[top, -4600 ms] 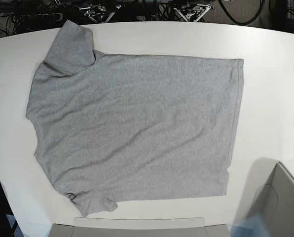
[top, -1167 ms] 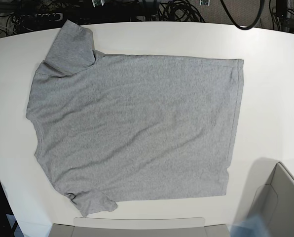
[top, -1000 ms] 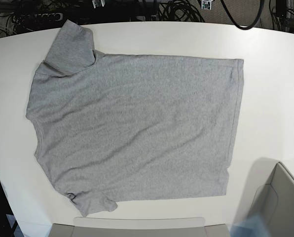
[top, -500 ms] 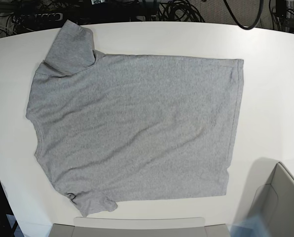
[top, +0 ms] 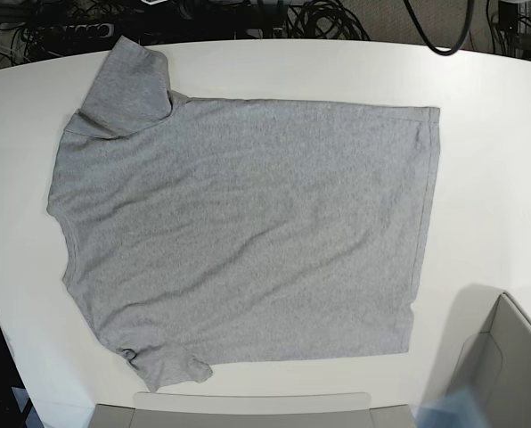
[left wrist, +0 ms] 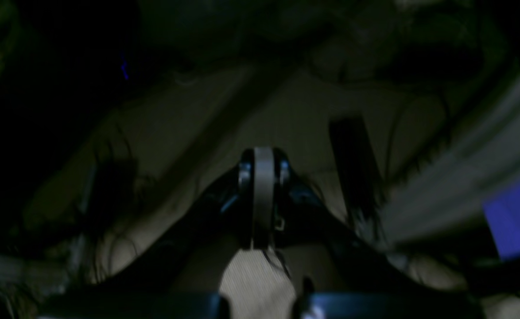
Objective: Fold the T-shirt properly
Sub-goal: 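Move the right gripper to the shirt's shoulder corner and grasp it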
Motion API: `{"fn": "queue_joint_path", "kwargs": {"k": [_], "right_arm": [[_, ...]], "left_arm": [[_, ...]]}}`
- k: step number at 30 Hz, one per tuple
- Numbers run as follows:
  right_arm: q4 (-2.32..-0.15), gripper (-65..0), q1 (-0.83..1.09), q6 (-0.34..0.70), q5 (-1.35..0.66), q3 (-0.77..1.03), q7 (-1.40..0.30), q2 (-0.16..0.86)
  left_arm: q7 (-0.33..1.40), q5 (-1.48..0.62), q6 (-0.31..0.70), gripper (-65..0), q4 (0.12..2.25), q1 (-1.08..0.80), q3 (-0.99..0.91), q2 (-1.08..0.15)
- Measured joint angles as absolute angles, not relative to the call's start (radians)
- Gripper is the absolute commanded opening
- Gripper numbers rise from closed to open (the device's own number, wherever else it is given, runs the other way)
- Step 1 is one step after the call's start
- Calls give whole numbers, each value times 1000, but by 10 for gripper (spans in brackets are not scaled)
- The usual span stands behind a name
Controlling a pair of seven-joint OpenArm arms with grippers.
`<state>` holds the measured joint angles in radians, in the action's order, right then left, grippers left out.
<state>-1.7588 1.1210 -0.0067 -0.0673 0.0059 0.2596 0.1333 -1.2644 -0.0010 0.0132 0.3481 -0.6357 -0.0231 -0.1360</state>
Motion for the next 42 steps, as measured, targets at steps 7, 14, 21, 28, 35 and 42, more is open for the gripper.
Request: {"fn": "queue_joint_path", "kwargs": {"k": [7,14,21,28,35,42], "right_arm": [[-2023,-646,1216,-7,-163,30,272,188],[-2047,-629,1205,-7,-293,226,260,183],[-2049,-511,1204,-6,-548,405,184,205],[-1918,-476,1050,10,-681,499,-59,224],[-1835,-433,987,0,-682,518,-158,229],[-1813,-432,883,110,-682,519,-284,223]], "left_arm": [[-1261,-1,13,-637,761,-857,-96,-133],[-1274,-1,14,-636,976,-907,-105,-131],[-1272,0,15,-627,1045,-917,-99,-131],[-1196,9,11,-547,1136,-920,-66,-128],[-1175,6,11,-547,1147,-920,-44,-128],[-1174,6,11,-547,1147,-920,-44,-128]]}}
